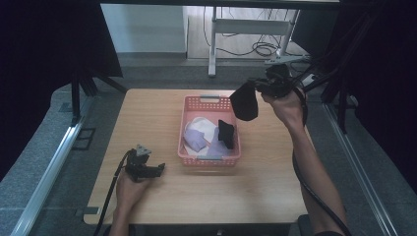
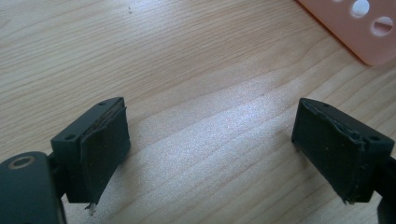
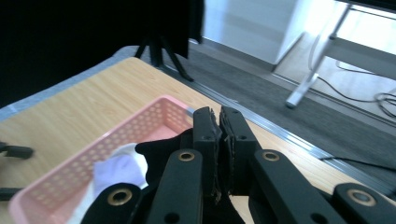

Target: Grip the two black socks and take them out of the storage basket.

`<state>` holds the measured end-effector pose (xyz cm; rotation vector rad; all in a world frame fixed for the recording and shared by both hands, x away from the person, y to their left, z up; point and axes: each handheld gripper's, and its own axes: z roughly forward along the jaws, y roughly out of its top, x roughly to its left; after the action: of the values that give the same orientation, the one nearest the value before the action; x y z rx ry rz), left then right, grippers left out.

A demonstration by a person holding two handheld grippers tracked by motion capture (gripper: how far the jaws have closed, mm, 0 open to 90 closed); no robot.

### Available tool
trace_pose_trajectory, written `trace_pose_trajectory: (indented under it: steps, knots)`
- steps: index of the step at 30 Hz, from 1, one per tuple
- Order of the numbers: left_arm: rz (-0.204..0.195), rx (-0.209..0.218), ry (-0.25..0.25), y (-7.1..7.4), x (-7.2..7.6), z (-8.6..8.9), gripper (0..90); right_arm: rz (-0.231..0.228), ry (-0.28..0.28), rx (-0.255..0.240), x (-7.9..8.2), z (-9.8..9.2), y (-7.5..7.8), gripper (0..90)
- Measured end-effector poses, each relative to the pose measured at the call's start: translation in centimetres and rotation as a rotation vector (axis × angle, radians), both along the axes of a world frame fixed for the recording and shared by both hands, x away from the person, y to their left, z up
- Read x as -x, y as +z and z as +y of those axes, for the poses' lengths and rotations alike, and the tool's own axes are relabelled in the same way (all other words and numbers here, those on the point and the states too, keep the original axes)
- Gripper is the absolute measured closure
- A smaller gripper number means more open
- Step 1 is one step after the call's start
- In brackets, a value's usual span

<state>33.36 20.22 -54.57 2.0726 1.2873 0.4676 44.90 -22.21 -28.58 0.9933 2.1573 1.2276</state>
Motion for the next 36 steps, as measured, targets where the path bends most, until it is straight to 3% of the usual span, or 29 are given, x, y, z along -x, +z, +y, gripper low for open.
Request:
trace_pose_trajectory:
  steps: [10,19,23,36]
  knots:
    - [-0.003,0.001,0.001,0.0,0.0,0.0,10.9,0.015,-0.103,0.002,-0.5,-4.1,-0.9,85.3]
    - [0.0,-0.002,-0.001,0.0,0.0,0.0,10.9,0.053,-0.171,0.0,-0.9,-6.9,-3.3,85.2]
    - [0.0,-0.001,-0.001,0.0,0.0,0.0,10.9,0.071,-0.184,0.008,-1.0,-7.7,-5.2,85.0]
    - [0.001,-0.002,-0.001,0.0,0.0,0.0,10.9,0.209,-0.228,0.01,-1.1,-9.6,-13.0,84.4]
